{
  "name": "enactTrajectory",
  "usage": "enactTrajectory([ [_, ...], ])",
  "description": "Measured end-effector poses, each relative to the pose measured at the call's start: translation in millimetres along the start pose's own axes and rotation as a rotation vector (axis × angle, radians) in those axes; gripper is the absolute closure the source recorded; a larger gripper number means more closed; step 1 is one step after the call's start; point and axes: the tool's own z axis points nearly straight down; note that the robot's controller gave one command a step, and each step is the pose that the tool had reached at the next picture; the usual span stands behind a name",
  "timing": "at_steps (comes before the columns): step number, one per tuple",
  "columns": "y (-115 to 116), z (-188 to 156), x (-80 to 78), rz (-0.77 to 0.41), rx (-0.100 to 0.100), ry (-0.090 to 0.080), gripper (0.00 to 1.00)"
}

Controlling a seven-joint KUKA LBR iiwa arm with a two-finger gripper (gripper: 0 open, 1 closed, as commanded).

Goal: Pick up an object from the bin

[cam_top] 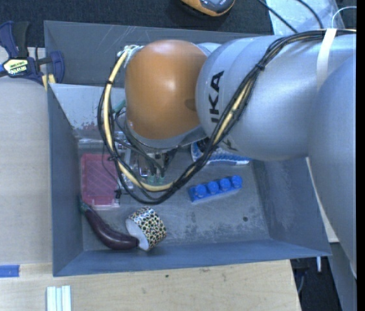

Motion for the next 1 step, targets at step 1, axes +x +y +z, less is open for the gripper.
enactTrajectory([
  [1,-1.3,-5.0,-1.5,0.005,-0.003,-0.007,0.0],
])
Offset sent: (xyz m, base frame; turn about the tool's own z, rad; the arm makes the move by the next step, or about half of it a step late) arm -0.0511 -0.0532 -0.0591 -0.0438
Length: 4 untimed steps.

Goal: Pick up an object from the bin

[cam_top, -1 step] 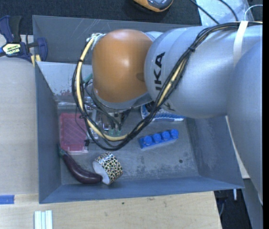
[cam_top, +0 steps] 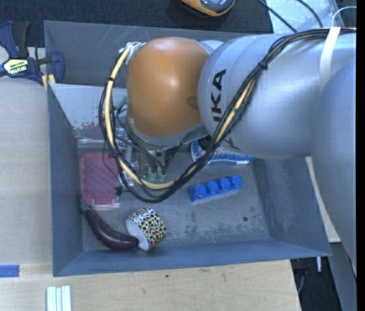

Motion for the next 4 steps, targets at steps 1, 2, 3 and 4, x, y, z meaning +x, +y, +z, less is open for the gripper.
enactTrajectory([
  [1,-52.7,64.0,52.2,-0.047,0.002,0.006,0.0],
  [2,-42.3,65.5,49.4,-0.511,-0.002,-0.006,0.0],
  [3,-63.6,90.5,48.5,-0.191,0.0,0.008,0.0],
  [4,-60.0,132.0,47.9,-0.631,0.001,0.021,0.0],
])
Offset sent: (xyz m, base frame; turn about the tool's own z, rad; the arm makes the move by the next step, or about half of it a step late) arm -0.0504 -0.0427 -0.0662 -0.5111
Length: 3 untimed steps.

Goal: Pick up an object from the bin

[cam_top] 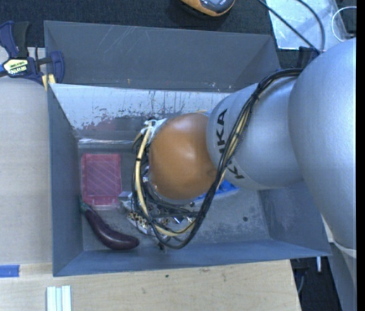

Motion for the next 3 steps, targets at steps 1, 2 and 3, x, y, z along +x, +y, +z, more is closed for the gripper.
enactTrajectory([
  [1,-5.8,-1.1,0.3,0.203,-0.006,-0.008,1.0],
  [2,-5.8,-1.1,0.3,0.203,-0.006,-0.008,1.0],
  [3,-5.5,-3.6,0.2,0.203,-0.006,-0.01,1.0],
])
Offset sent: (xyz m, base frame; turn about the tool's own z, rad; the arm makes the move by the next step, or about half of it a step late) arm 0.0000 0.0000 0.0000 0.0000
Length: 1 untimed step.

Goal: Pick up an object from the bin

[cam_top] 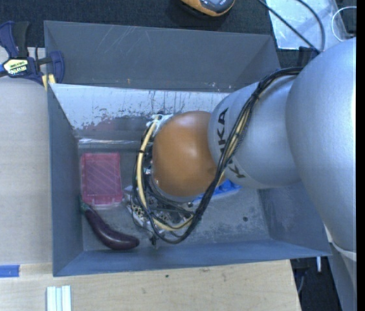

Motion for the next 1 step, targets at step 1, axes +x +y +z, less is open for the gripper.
enactTrajectory([
  [1,-0.5,-4.7,-0.4,0.0,0.001,-0.004,1.0],
])
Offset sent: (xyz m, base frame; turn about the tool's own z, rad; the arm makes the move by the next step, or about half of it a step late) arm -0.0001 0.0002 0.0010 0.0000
